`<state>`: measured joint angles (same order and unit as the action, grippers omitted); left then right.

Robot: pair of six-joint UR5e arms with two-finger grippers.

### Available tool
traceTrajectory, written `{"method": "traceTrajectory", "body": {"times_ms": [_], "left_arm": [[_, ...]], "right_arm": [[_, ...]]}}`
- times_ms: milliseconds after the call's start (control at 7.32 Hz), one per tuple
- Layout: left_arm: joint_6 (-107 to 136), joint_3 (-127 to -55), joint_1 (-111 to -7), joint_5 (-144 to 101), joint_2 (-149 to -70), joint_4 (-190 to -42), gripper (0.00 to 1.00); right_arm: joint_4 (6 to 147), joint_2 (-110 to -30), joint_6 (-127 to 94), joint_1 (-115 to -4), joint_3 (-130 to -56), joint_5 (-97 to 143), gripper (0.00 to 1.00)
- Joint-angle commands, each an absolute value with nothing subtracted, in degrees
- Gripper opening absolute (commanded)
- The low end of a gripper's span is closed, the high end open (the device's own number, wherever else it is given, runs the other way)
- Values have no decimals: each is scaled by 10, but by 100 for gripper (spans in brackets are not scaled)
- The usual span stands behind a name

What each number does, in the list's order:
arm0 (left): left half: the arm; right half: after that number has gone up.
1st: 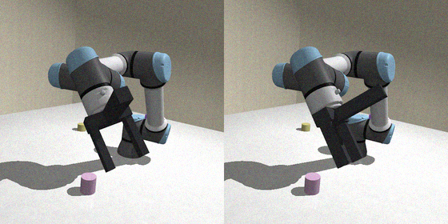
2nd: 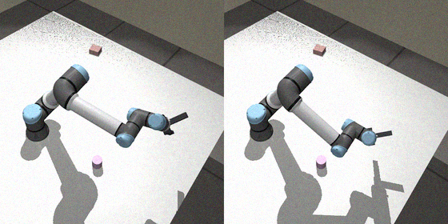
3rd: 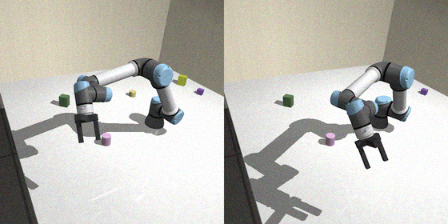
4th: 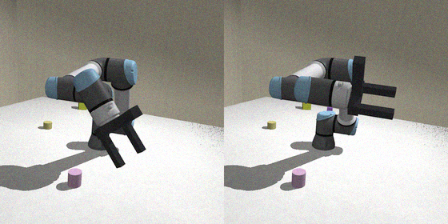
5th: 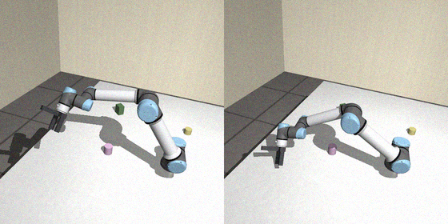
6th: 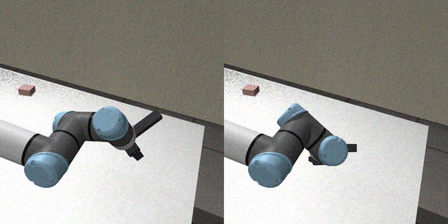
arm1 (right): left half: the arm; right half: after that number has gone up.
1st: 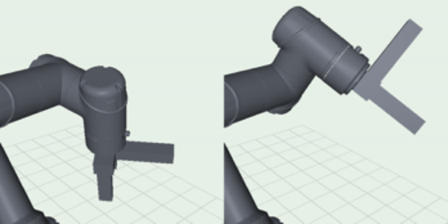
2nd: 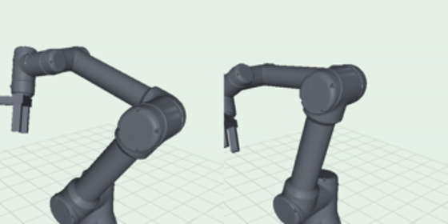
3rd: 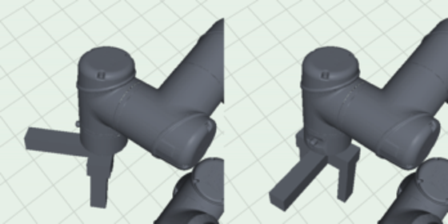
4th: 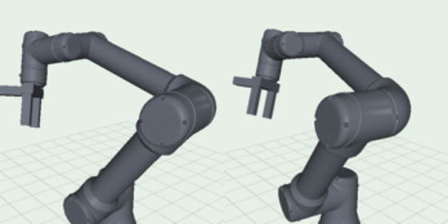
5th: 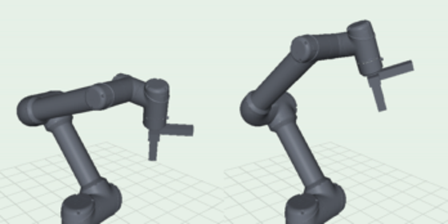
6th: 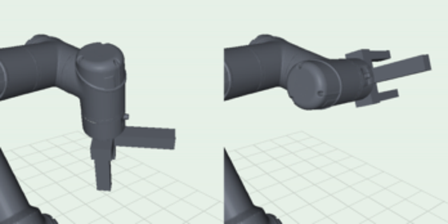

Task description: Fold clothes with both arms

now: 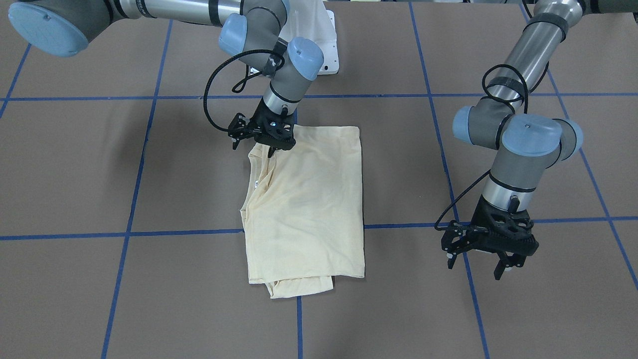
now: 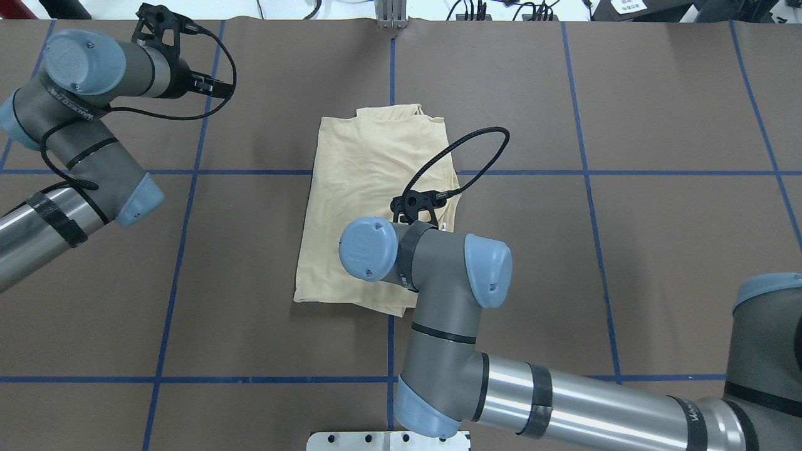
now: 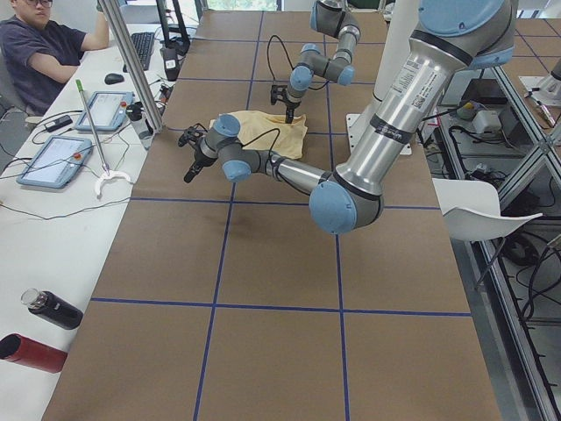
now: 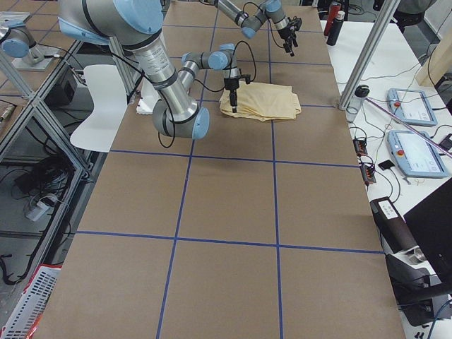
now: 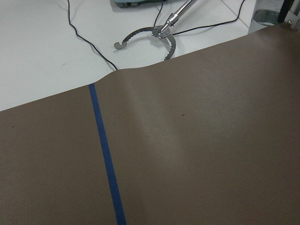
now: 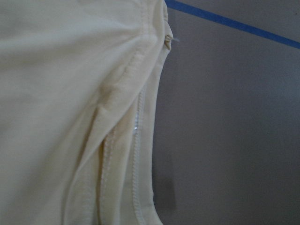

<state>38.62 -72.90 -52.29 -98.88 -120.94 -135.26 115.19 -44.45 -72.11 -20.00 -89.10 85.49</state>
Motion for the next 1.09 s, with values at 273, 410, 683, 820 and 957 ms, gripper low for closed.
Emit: {"method": "traceTrajectory", "body": {"times_ms": [273,410,683,820,957], "left_arm": [[386,-729,-523,-989,-1209,-1353,100],[387,-729,-523,-989,-1209,-1353,100],[388,-730,-522,-989,-1209,-1353,100],[387,-730,-522,-989,-1209,-1353,100],[387,-729,-522,-989,-1209,-1353,100]], "right_arm": [[1165,-552,-688,-201,-1022,850,100],[1156,-533,-694,-201,-1017,849,100],[1055,-490,-714,-202,-982,847,100],[996,-471,-719,-202,-919,836,99],[992,-455,-727,-205,-886,832,71]]}}
